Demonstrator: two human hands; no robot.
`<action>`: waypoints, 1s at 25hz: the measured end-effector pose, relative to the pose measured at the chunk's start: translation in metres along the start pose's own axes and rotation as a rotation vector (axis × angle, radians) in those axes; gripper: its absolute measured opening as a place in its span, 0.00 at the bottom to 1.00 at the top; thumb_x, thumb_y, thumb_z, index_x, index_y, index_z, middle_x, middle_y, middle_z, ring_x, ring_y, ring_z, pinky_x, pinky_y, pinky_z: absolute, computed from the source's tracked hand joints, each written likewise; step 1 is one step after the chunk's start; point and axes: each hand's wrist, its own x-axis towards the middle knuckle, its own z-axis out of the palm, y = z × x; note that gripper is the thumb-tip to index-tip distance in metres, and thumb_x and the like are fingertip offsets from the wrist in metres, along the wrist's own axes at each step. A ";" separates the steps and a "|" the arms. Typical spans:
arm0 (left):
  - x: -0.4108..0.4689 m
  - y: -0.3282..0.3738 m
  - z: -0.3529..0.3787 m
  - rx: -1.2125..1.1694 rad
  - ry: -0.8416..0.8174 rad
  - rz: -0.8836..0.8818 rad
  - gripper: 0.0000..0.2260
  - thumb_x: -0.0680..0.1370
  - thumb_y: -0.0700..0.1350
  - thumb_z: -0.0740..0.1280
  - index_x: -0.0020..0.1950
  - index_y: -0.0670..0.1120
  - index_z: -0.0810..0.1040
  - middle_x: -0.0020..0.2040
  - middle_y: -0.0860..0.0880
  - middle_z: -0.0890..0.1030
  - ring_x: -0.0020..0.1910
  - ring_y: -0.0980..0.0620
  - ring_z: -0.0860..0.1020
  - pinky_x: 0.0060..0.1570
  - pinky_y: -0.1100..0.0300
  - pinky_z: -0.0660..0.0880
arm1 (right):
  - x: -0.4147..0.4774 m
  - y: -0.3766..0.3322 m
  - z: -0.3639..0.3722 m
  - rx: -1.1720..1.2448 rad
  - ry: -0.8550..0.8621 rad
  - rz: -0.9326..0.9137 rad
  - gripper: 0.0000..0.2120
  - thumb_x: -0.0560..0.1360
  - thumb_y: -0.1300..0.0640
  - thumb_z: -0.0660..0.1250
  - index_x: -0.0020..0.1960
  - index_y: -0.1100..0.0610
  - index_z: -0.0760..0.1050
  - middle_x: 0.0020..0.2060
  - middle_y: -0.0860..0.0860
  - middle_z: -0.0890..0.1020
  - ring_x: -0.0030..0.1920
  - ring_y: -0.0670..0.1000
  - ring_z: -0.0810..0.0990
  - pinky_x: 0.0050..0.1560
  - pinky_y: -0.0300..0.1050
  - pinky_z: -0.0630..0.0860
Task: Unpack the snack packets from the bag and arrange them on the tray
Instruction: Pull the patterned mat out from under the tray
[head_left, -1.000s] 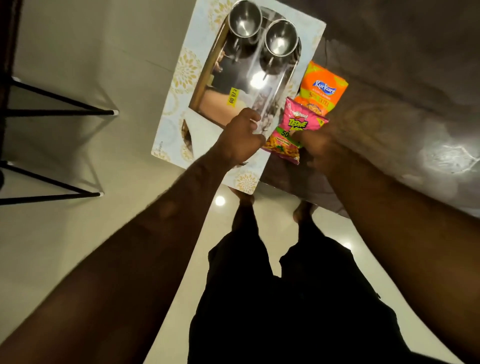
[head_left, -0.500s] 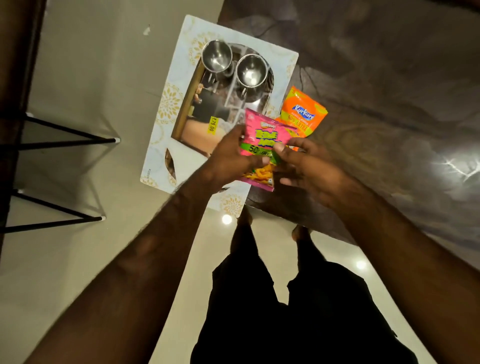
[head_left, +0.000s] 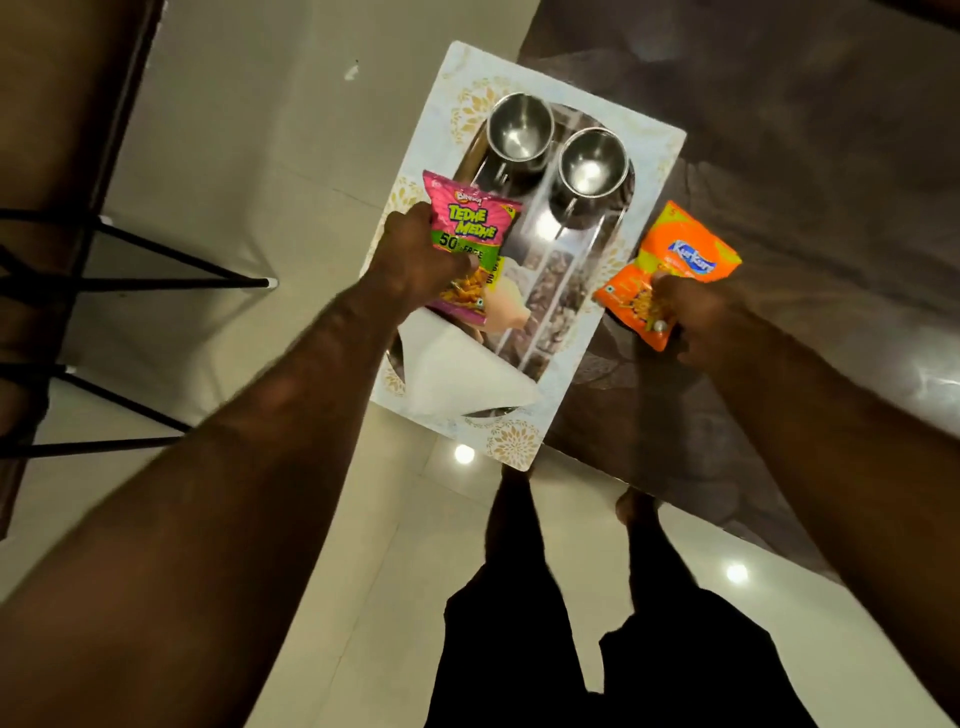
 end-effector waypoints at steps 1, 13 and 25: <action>0.001 -0.003 0.004 0.047 0.021 0.008 0.26 0.70 0.46 0.78 0.65 0.40 0.76 0.63 0.39 0.79 0.60 0.41 0.80 0.62 0.48 0.77 | 0.005 0.002 0.000 -0.010 0.005 -0.015 0.08 0.82 0.52 0.64 0.46 0.53 0.71 0.37 0.52 0.73 0.30 0.47 0.69 0.30 0.41 0.66; 0.006 -0.009 0.001 0.099 -0.094 0.123 0.32 0.70 0.46 0.78 0.70 0.42 0.68 0.65 0.40 0.77 0.65 0.40 0.75 0.66 0.46 0.73 | -0.085 0.023 0.022 0.075 -0.129 -0.129 0.13 0.73 0.60 0.75 0.52 0.49 0.73 0.42 0.50 0.85 0.40 0.52 0.84 0.44 0.51 0.83; 0.000 -0.033 -0.028 -0.027 0.028 0.113 0.29 0.76 0.53 0.72 0.74 0.48 0.69 0.67 0.42 0.72 0.63 0.44 0.75 0.63 0.48 0.76 | -0.071 0.029 0.045 0.175 -0.068 -0.078 0.14 0.76 0.49 0.72 0.59 0.51 0.75 0.54 0.54 0.83 0.51 0.53 0.83 0.41 0.50 0.81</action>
